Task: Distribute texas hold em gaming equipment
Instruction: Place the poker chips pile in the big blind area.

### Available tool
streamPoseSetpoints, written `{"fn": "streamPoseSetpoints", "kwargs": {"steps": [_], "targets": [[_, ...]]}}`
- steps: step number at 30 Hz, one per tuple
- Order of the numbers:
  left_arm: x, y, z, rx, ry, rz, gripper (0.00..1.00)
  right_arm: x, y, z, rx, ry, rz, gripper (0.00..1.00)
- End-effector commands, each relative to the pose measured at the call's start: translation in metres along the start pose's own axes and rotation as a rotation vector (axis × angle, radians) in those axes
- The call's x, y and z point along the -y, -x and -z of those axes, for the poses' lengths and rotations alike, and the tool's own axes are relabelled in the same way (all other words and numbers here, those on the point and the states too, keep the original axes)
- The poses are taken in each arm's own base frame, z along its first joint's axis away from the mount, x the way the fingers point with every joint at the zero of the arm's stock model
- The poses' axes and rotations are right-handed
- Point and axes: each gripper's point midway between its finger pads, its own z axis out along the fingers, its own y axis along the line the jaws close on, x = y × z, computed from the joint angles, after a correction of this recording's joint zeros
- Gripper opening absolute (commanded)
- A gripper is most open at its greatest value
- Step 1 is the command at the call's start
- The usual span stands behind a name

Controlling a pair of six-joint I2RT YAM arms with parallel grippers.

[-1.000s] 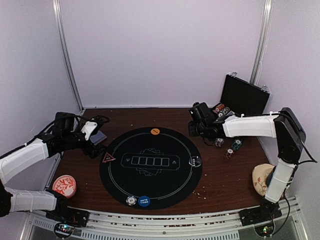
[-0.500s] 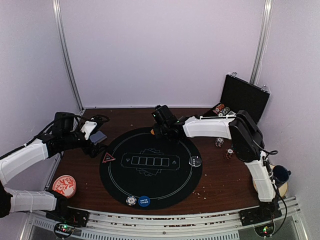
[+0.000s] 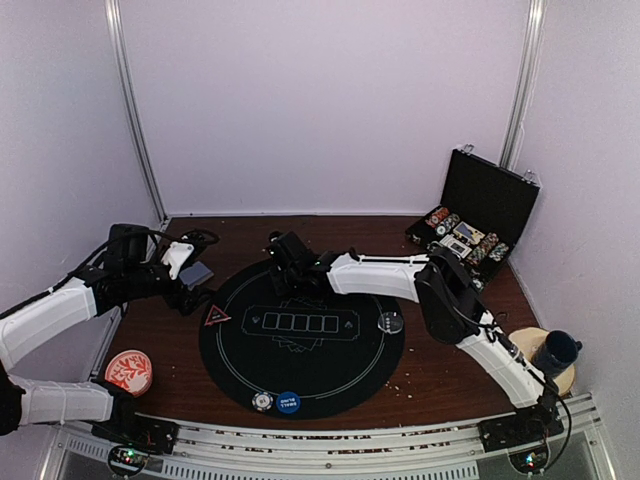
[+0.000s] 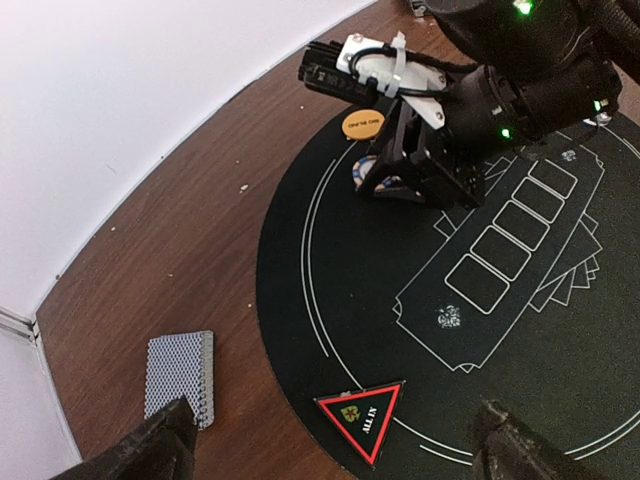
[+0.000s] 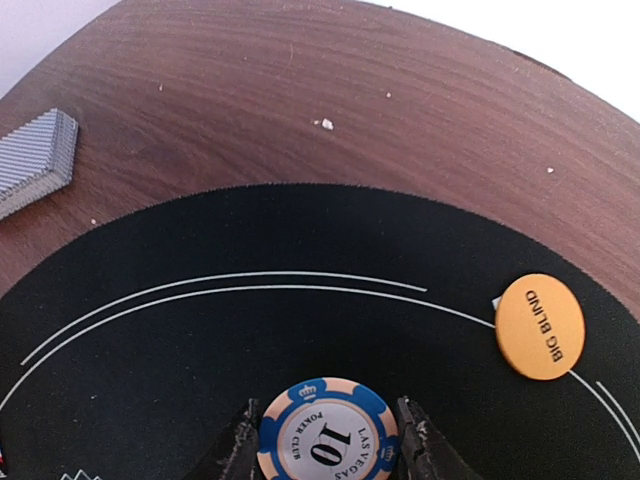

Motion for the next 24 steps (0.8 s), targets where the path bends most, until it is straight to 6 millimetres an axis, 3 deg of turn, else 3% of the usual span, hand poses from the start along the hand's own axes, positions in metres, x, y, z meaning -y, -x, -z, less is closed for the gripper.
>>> {"fn": "streamPoseSetpoints", "kwargs": {"steps": [1, 8, 14, 20, 24], "targets": [[-0.005, 0.006, 0.000, 0.031, 0.023, -0.014, 0.98, 0.003, -0.009, -0.012, -0.016, -0.017, 0.014, 0.32], [-0.004, 0.003, -0.002, 0.025, 0.015, -0.015, 0.98, 0.006, -0.023, -0.020, -0.042, -0.037, 0.035, 0.34], [-0.007, 0.007, -0.004, 0.016, 0.012, -0.020, 0.98, -0.003, -0.017, -0.014, -0.048, 0.020, 0.046, 0.64], [-0.006, 0.019, -0.006, 0.015, -0.036, -0.054, 0.98, -0.006, 0.024, 0.030, -0.012, 0.071, 0.029, 0.86], [-0.014, 0.028, -0.019, -0.003, -0.049, -0.056, 0.98, 0.010, 0.063, 0.082, 0.028, 0.052, 0.002, 0.96]]}}
